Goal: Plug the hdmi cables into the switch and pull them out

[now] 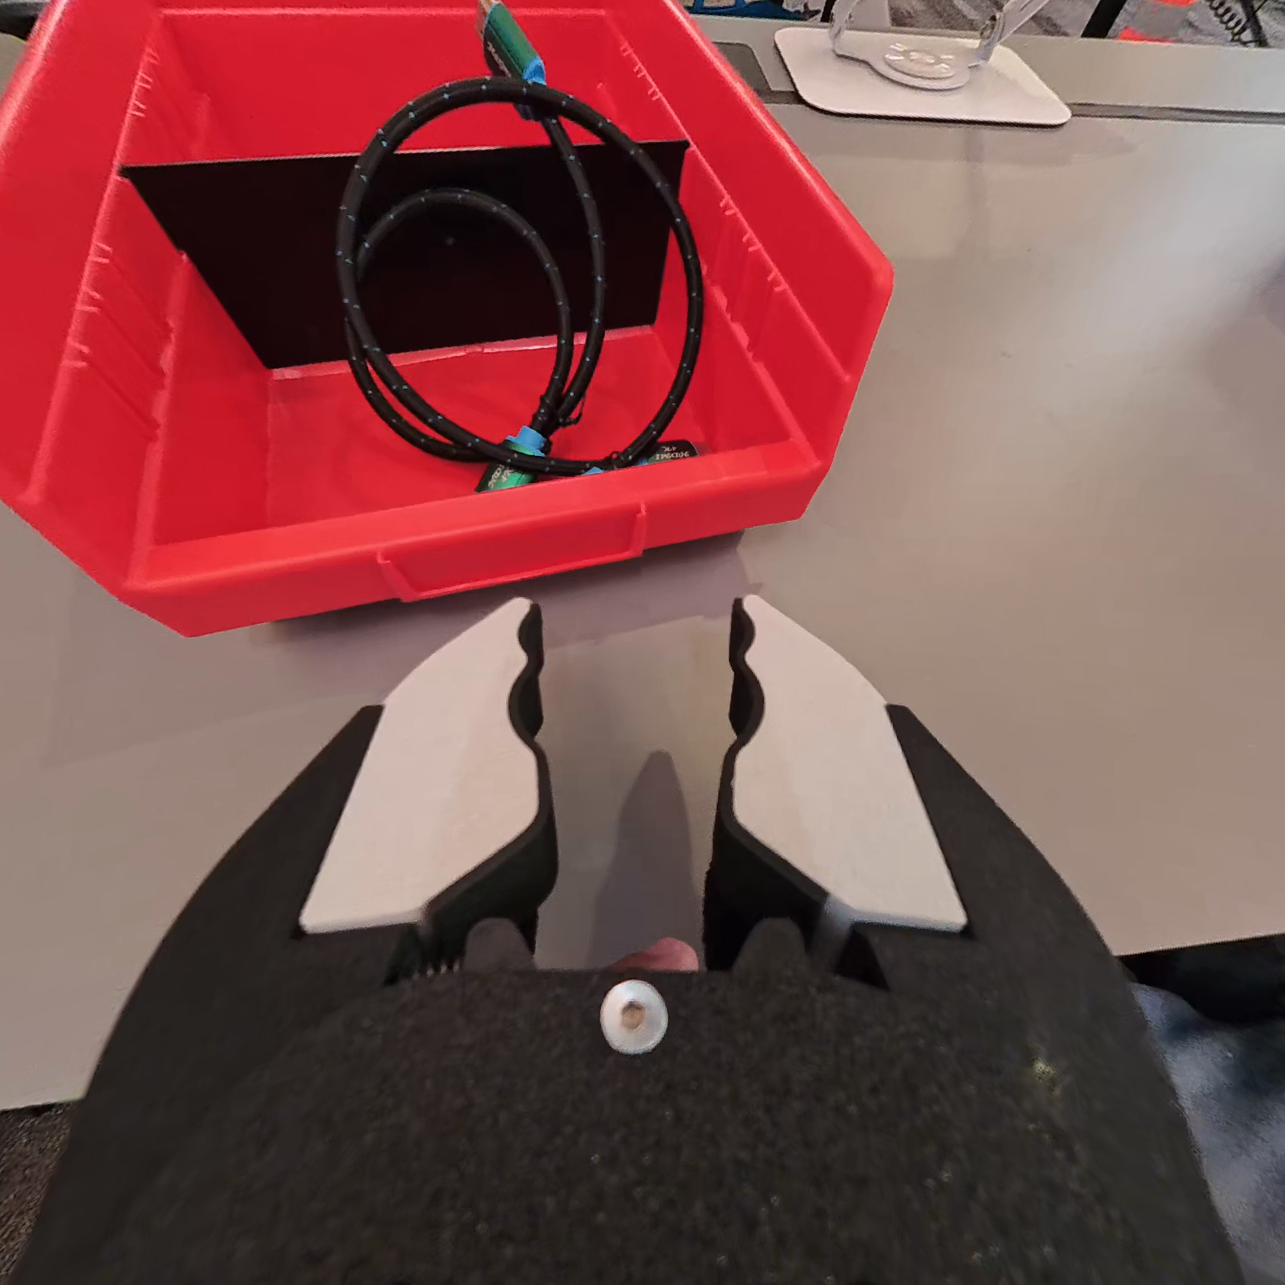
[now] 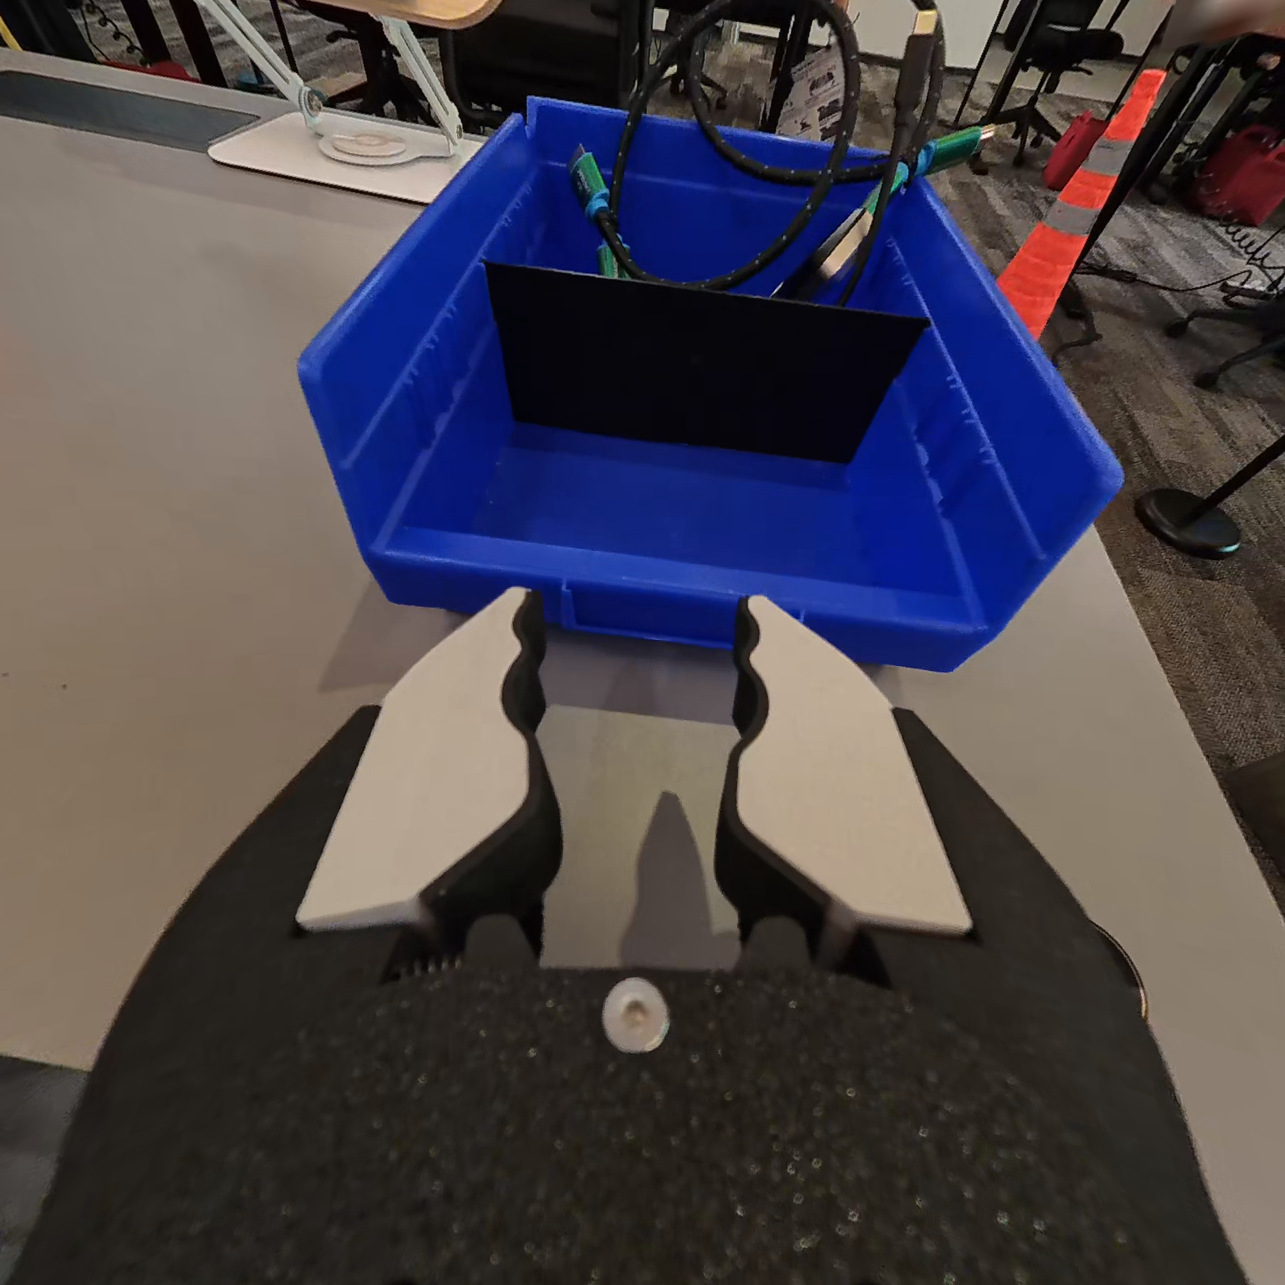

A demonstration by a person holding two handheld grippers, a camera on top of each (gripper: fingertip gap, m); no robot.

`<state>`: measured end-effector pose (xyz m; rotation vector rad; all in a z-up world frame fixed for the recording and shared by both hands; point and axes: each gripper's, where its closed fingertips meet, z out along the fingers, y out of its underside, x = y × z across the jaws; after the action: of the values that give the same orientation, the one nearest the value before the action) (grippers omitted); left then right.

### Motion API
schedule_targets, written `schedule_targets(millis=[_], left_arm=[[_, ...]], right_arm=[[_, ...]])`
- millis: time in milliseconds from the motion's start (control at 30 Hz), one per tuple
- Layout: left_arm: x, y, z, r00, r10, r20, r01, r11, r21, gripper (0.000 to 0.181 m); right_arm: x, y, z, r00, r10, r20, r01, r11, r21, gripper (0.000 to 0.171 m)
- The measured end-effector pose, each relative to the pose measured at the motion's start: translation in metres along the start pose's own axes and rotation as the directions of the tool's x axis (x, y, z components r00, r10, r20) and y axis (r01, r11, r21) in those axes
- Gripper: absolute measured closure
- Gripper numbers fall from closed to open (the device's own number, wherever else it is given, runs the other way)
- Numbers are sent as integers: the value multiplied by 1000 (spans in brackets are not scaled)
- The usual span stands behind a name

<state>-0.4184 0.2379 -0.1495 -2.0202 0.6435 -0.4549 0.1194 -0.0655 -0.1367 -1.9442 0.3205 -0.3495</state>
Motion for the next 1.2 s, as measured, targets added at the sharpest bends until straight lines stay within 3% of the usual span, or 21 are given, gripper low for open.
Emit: schedule_targets(millis=[233, 367, 500, 567, 667, 733, 767, 800, 900, 1000, 1100, 1133, 1200], left_arm=[[6, -1, -1, 1000, 8, -18, -8, 1000, -1, 130], [10, -3, -1, 1000, 16, -19, -16, 1000, 1, 130], [28, -6, 0, 997, 1, -72, -1, 1000, 2, 130], [45, -8, 3, 994, 17, -112, -18, 1000, -6, 130], [84, -15, 12, 978, 72, -198, -76, 997, -14, 130], [122, -23, 21, 951, 125, -283, -132, 991, -6, 130], [147, -27, 26, 926, 148, -346, -160, 987, -5, 129], [176, -30, 30, 891, 161, -424, -182, 983, -9, 128], [265, -36, 44, 759, 215, -615, -265, 964, 10, 125], [329, -44, 73, 690, 335, -641, -368, 926, 86, 122], [381, -49, 101, 664, 329, -671, -372, 924, 85, 121], [397, -50, 107, 655, 314, -688, -364, 928, 77, 123], [412, -56, 128, 706, 327, -629, -363, 929, 75, 140]], right_arm=[[-5, -1, 2, 1000, 1, 15, -1, 1000, -2, 119], [-48, -27, 7, 980, -3, 199, -12, 997, 75, 114], [-84, -26, 38, 953, -115, 282, 127, 992, -27, 100], [-110, -37, 42, 919, -85, 385, 97, 995, -11, 106], [-148, -46, 45, 878, -51, 476, 75, 997, -32, 86], [-177, -49, 37, 821, -49, 569, 93, 995, -48, 93], [-188, -51, 30, 790, -64, 610, 119, 992, -49, 107], [-194, -56, 24, 786, -73, 614, 123, 992, -40, 105], [-183, -76, 0, 830, -169, 532, 162, 985, 60, 99], [-126, -85, -16, 945, -211, 252, 182, 974, 134, 108], [-39, -63, -20, 986, -63, -152, 70, 997, 38, 124], [-22, -49, -18, 974, 4, -228, -5, 1000, -5, 125], [-14, -22, -8, 964, 100, -248, -121, 990, -72, 124]])
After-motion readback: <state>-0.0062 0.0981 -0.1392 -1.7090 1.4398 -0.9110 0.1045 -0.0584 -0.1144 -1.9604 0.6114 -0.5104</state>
